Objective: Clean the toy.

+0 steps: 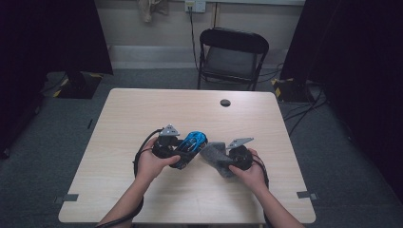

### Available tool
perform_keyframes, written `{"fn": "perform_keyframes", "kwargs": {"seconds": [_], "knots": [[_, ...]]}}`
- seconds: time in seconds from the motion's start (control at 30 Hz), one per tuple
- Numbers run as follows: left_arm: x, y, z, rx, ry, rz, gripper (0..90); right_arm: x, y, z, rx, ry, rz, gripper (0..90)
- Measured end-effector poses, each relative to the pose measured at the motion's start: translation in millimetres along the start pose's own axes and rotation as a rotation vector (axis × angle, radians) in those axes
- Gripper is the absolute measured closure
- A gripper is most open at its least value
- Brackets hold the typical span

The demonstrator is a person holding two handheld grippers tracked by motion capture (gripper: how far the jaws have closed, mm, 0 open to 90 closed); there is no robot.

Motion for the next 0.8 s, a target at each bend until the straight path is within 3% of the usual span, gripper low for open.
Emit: {"fn": "perform_keyframes", "kwargs": {"seconds": [0.17, 0.23, 0.57, 0.8], "knots": [[0.9, 3.0, -2.4, 0.004, 0.001, 0.01, 28.3, -11.0, -4.5, -19.0, -0.007, 0.115, -0.041, 68.6], [1.3, 3.8, -3.6, 0.003, 0.001, 0.013, 28.3, -13.3, -7.6, -27.7, -0.02, 0.131, -0.05, 68.6], [4.9, 2.7, -5.0, -0.008, 0.012, 0.003, 28.3, -1.2, -28.8, -39.6, -0.073, 0.149, -0.149, 68.6], [3.7, 0.7, -5.5, -0.02, 0.022, -0.005, 28.3, 3.8, -41.7, -41.3, -0.112, 0.125, -0.186, 68.7]]}}
Point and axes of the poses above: each handheld gripper's, and its own axes: x roughly forward along the jaws, z roughly out of its underside, y roughly to its right, the point moved 3 cm from there along x, roughly forward along the jaws, and after that the axes turned 11 degrees about -z, right-handed, at the moved point
